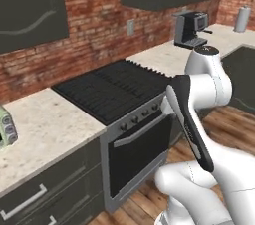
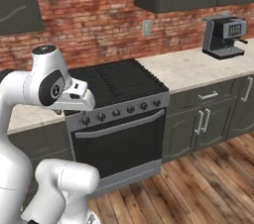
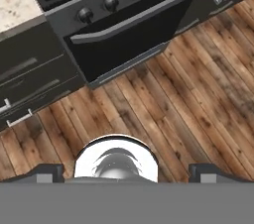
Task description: Navigate to the coffee machine.
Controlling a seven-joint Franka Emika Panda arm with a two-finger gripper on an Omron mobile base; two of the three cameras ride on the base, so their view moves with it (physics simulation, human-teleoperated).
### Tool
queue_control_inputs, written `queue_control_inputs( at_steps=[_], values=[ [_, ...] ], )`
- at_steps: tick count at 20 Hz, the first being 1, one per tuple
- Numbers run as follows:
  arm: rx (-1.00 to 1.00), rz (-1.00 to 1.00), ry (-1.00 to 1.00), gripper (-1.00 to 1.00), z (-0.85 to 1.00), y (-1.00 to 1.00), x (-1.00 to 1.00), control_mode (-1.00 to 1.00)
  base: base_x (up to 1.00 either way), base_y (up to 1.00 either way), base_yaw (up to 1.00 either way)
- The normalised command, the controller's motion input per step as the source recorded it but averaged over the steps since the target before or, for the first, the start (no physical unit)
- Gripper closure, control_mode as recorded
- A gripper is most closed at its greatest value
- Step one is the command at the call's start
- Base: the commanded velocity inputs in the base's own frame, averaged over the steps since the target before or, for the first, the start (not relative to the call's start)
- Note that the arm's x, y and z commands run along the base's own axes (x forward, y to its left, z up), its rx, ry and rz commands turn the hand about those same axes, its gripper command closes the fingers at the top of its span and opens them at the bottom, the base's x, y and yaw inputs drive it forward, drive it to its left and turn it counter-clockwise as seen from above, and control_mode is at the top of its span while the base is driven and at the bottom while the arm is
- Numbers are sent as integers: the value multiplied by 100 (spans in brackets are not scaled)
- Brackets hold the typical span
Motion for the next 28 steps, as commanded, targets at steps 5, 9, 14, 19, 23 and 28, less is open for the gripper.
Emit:
queue_control_inputs(
  at_steps=[5, 9, 14, 19, 23, 28],
  values=[
    [0, 0, 0, -100, 0, 0, 0, 100, 18, -54, -35],
    [0, 0, 0, -100, 0, 0, 0, 100, 17, -54, -35],
    [0, 0, 0, -100, 0, 0, 0, 100, 14, -50, -35],
    [0, 0, 0, -100, 0, 0, 0, 100, 14, -44, -37],
    [0, 0, 0, -100, 0, 0, 0, 100, 19, -40, -37],
    [0, 0, 0, -100, 0, 0, 0, 100, 44, -37, -31]
  ],
)
